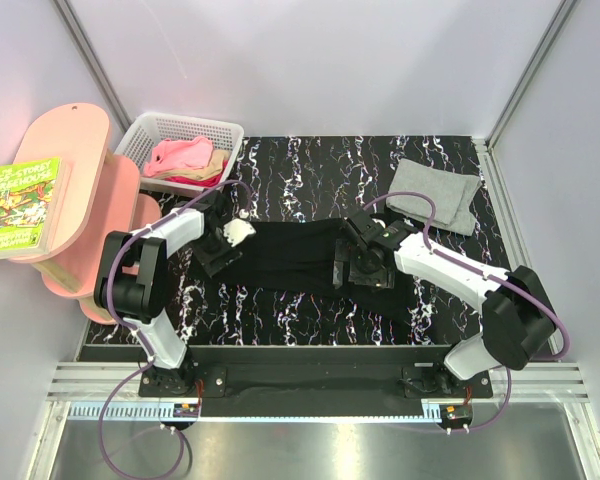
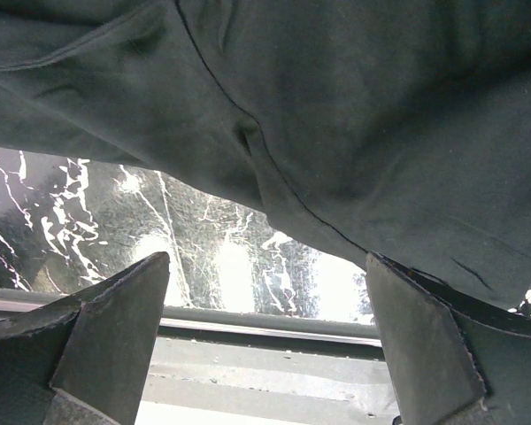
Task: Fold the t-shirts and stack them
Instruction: Fold the tshirt
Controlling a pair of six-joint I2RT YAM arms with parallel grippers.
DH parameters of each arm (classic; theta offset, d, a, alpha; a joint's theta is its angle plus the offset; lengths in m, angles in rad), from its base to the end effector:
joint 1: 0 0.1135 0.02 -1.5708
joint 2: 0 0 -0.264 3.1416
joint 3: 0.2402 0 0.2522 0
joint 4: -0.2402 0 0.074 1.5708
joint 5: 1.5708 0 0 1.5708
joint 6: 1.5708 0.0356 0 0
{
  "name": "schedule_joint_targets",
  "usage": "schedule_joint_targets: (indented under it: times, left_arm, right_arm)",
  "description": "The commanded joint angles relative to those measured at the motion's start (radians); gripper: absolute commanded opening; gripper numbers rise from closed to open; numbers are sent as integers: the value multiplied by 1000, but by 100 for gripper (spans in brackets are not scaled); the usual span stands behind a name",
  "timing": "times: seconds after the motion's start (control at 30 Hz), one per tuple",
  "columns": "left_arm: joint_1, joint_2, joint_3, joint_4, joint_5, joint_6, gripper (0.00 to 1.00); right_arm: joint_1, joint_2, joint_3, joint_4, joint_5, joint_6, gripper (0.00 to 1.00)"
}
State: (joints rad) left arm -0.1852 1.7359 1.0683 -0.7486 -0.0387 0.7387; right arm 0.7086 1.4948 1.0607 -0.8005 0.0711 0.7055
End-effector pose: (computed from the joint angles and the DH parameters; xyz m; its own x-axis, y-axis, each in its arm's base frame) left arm 0.3047 -0.0557 0.1611 -0.5981 0.7966 -0.0881 0.7856 0.6044 0.1319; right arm 0.2169 0.1826 0.2248 -0.9550 0.0333 -0.2946 -0.0158 0.9865 0.1629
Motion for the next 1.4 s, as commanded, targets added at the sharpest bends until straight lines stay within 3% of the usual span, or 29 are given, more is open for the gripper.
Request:
schedule_joint_targets:
  times: [0.0, 0.17, 0.27, 0.3, 0.53, 0.87, 1.1, 1.37]
  left_arm:
    - [3, -6, -8, 58, -26, 19, 72]
    - [4, 10, 8, 57, -33, 24, 65]
    - [4, 11, 15, 43, -35, 31, 52]
    - [4, 14, 19, 38, -35, 31, 44]
    - [4, 21, 47, -12, -33, 36, 30]
    - [4, 16, 84, -57, -26, 33, 20]
    - [4, 7, 111, -92, -20, 36, 20]
    - [3, 5, 139, -136, -23, 41, 21]
  right_arm:
    - [-11, -38, -1, 4, 32, 15, 100]
    - [-11, -42, -7, 4, 32, 18, 100]
    - [-9, -44, -11, 4, 30, 22, 100]
    - [-9, -42, -13, 4, 30, 22, 100]
    - [-9, -42, -18, 9, 25, 20, 100]
    - [-9, -56, -56, 9, 21, 26, 100]
    - [-9, -142, -185, 6, -16, 95, 100]
    - [-11, -87, -171, 15, -24, 80, 100]
